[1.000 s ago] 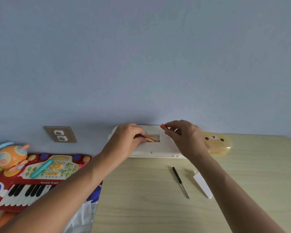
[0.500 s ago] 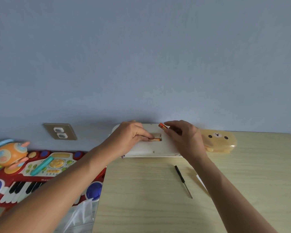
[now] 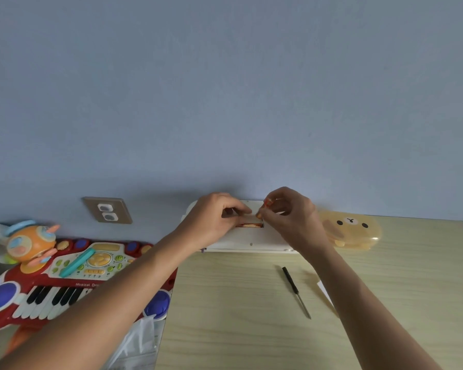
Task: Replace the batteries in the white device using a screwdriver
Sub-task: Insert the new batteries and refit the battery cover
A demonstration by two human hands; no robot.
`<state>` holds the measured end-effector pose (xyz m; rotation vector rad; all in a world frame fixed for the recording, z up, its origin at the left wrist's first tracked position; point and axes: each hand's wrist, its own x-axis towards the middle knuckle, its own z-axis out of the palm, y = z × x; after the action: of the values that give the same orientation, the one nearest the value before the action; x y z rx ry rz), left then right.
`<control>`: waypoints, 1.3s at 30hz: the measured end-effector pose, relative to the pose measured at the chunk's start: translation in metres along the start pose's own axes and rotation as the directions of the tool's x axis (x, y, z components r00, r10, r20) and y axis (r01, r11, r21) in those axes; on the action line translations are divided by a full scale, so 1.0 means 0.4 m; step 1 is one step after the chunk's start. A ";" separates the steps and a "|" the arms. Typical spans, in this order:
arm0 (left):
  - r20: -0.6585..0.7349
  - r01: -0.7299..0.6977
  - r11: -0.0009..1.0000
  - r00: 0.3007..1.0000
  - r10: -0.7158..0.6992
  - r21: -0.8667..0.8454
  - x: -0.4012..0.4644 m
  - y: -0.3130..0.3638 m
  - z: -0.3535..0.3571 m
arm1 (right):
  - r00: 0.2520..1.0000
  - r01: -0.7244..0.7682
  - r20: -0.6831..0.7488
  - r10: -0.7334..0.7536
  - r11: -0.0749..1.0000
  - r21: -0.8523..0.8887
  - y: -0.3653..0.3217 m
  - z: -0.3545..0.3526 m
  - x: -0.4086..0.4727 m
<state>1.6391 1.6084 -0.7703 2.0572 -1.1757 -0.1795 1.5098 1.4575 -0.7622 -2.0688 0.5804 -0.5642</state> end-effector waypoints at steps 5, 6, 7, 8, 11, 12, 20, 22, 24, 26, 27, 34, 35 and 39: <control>-0.052 0.005 0.995 0.999 -0.001 0.095 -0.014 -0.018 -0.028 | 0.999 -0.032 0.031 0.033 0.999 -0.019 -0.003 0.022 0.003; -0.026 0.025 0.997 0.999 -0.023 0.076 -0.019 -0.017 -0.029 | 0.999 -0.036 0.025 0.037 0.999 -0.028 -0.003 0.027 0.005; 0.001 0.041 0.997 0.999 -0.041 0.065 -0.024 -0.016 -0.028 | 0.999 -0.043 0.018 0.044 0.998 -0.044 -0.002 0.033 0.006; 0.019 0.044 0.997 0.999 -0.046 0.069 -0.027 -0.017 -0.024 | 0.999 -0.045 0.008 0.046 0.997 -0.070 0.000 0.038 0.007; 0.030 0.029 0.996 0.999 -0.032 0.089 -0.029 -0.023 -0.015 | 0.999 -0.014 -0.047 0.005 0.982 -0.188 0.016 0.043 0.007; 0.029 0.028 0.996 0.999 -0.031 0.090 -0.029 -0.024 -0.015 | 0.998 -0.001 -0.063 -0.013 0.975 -0.222 0.021 0.041 0.006; 0.022 0.032 0.996 0.999 -0.034 0.083 -0.027 -0.030 -0.011 | 0.992 0.094 -0.040 -0.118 0.919 -0.384 0.033 0.028 -0.022; 0.026 0.028 0.996 0.999 -0.030 0.082 -0.027 -0.032 -0.011 | 0.992 0.060 -0.089 -0.092 0.947 -0.316 0.027 0.015 -0.025; 0.029 0.025 0.996 0.999 -0.028 0.083 -0.028 -0.032 -0.011 | 0.991 0.033 -0.116 -0.067 0.961 -0.274 0.021 0.013 -0.028; 0.032 0.023 0.996 0.999 -0.026 0.082 -0.029 -0.030 -0.011 | 0.990 0.023 -0.129 -0.060 0.963 -0.267 0.018 0.021 -0.031; 0.032 0.021 0.996 0.999 -0.024 0.085 -0.029 -0.029 -0.012 | 0.989 0.022 -0.136 -0.061 0.963 -0.270 0.018 0.027 -0.031; 0.027 0.018 0.994 0.999 -0.021 0.110 -0.031 -0.026 -0.012 | 0.979 0.041 -0.180 -0.097 0.956 -0.290 0.030 0.051 -0.030; 0.029 0.018 0.994 0.999 -0.022 0.110 -0.032 -0.027 -0.012 | 0.977 0.066 -0.173 -0.124 0.949 -0.309 0.032 0.051 -0.031; 0.032 0.018 0.992 0.999 -0.022 0.123 -0.031 -0.027 -0.011 | 0.931 0.264 -0.067 -0.359 0.788 -0.557 0.035 0.054 -0.035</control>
<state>1.6413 1.6238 -0.7772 2.1811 -1.2130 -0.1555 1.5086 1.4726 -0.7874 -2.7070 0.5360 -0.8519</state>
